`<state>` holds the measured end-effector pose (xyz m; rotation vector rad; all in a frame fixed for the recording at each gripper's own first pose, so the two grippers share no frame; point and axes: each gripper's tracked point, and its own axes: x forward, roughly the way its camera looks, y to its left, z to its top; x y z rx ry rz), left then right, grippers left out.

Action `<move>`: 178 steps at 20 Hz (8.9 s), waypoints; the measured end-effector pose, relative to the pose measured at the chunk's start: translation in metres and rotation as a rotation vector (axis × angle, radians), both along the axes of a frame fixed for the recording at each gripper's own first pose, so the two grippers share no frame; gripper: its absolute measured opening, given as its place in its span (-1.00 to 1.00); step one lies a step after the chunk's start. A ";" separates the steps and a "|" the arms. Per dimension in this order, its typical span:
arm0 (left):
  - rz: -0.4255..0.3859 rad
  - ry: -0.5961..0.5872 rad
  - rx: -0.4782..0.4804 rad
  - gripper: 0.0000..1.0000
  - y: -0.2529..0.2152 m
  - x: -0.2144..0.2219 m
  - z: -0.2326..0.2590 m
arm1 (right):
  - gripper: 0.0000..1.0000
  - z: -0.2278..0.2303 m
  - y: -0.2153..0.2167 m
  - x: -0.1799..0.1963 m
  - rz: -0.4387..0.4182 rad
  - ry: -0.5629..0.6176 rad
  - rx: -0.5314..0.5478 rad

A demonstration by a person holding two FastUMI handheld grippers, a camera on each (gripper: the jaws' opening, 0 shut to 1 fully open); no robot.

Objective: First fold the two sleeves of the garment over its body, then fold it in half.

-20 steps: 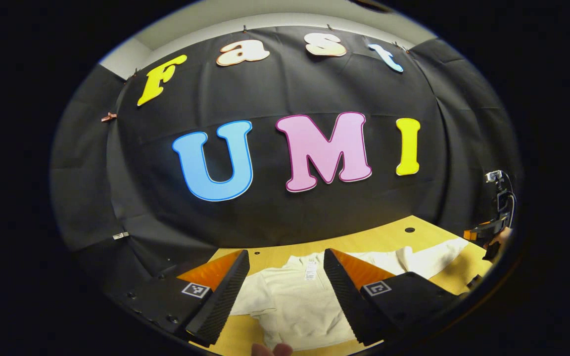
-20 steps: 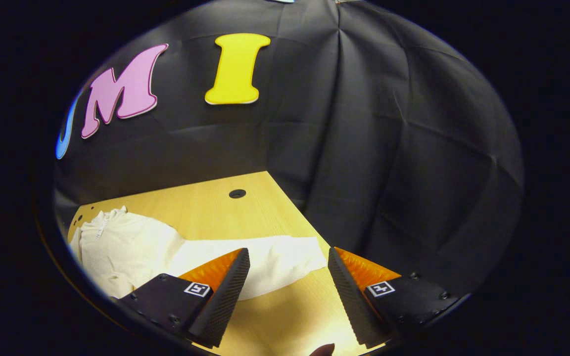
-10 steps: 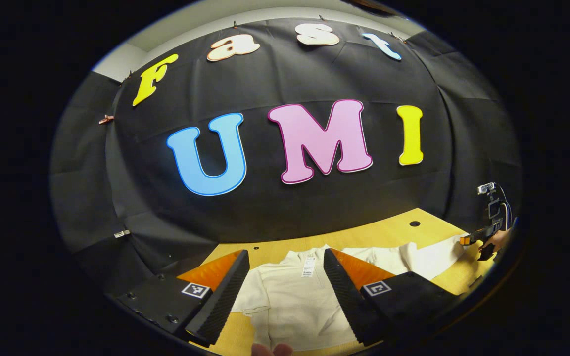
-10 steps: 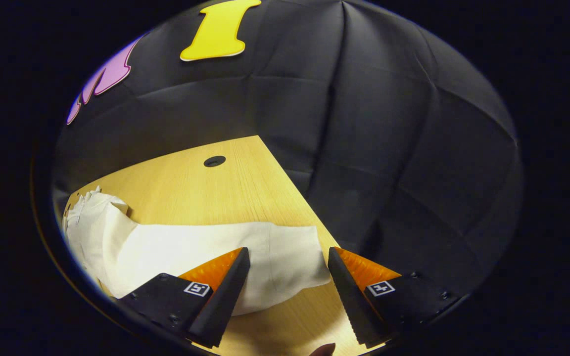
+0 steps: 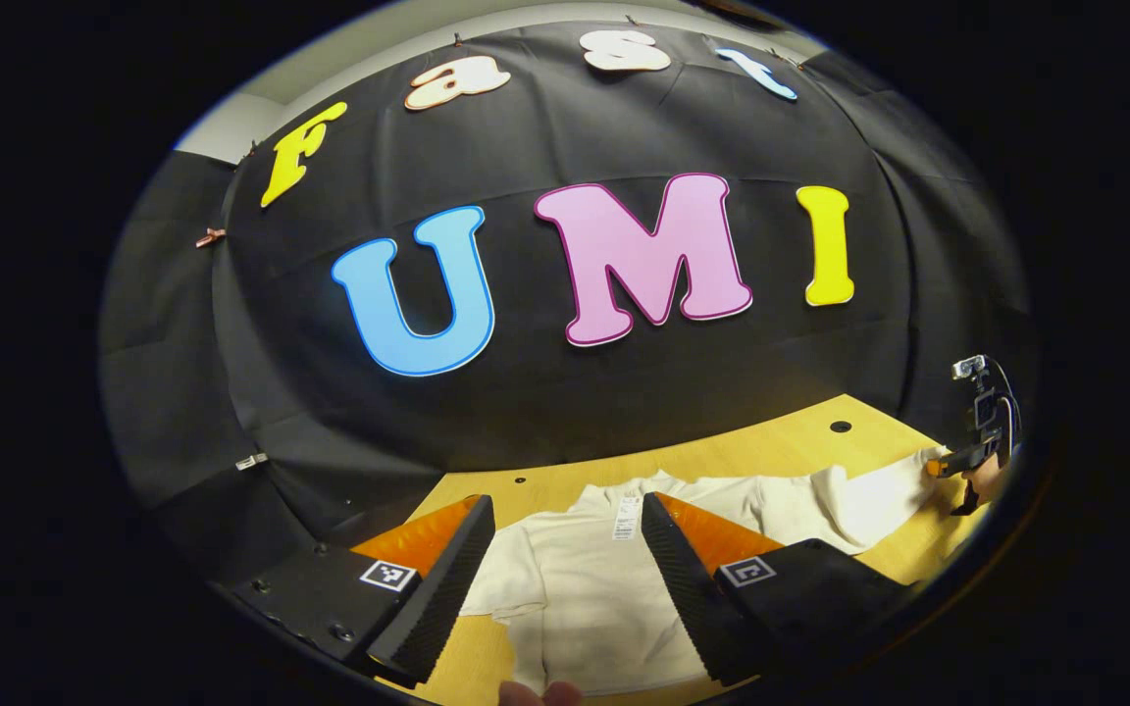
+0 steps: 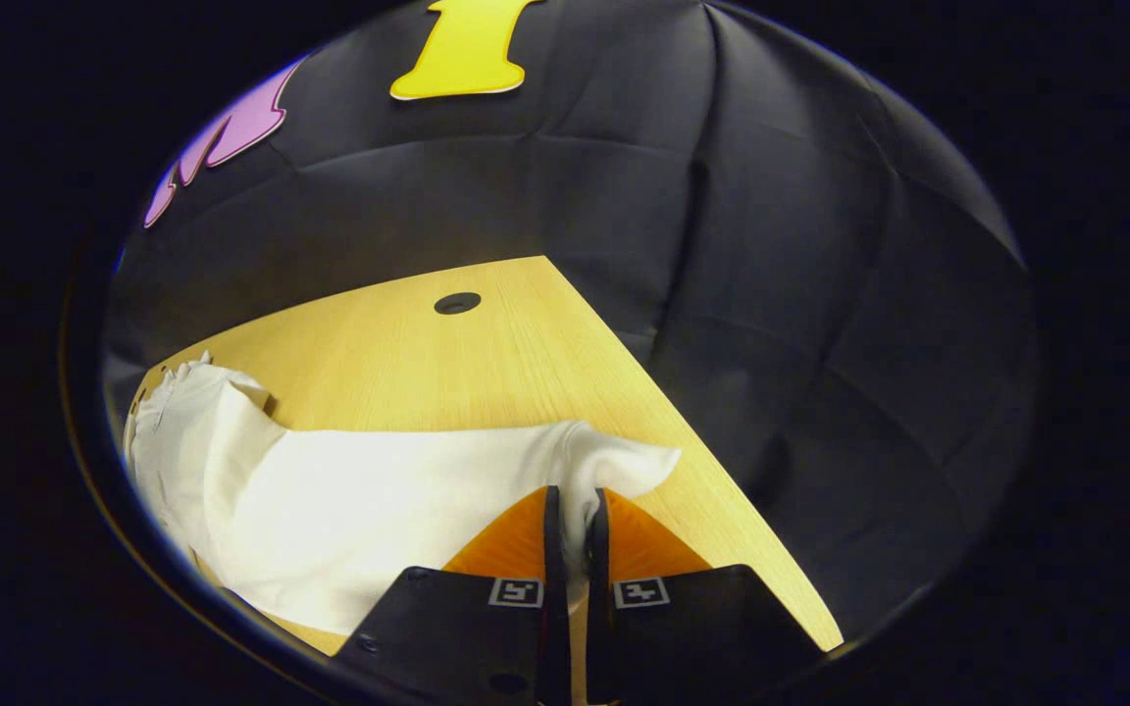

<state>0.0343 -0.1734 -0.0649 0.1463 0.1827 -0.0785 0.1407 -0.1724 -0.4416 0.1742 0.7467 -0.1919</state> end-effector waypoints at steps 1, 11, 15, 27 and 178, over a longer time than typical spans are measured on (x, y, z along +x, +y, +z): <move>0.006 0.004 -0.002 0.93 0.002 0.001 -0.002 | -0.77 0.003 -0.001 0.000 -0.029 -0.004 0.019; -0.052 -0.004 -0.042 0.94 0.025 -0.007 -0.009 | -0.87 0.048 -0.013 -0.046 -0.098 -0.077 -0.058; -0.090 -0.007 -0.059 0.94 0.044 -0.009 -0.011 | -0.87 0.072 -0.005 -0.073 -0.117 -0.105 -0.079; -0.120 -0.032 -0.109 0.93 0.111 -0.003 -0.018 | -0.86 0.167 0.105 -0.099 -0.087 -0.270 -0.021; -0.187 0.450 -0.131 0.82 0.032 -0.020 -0.229 | 0.56 0.114 0.337 -0.214 0.514 0.069 0.340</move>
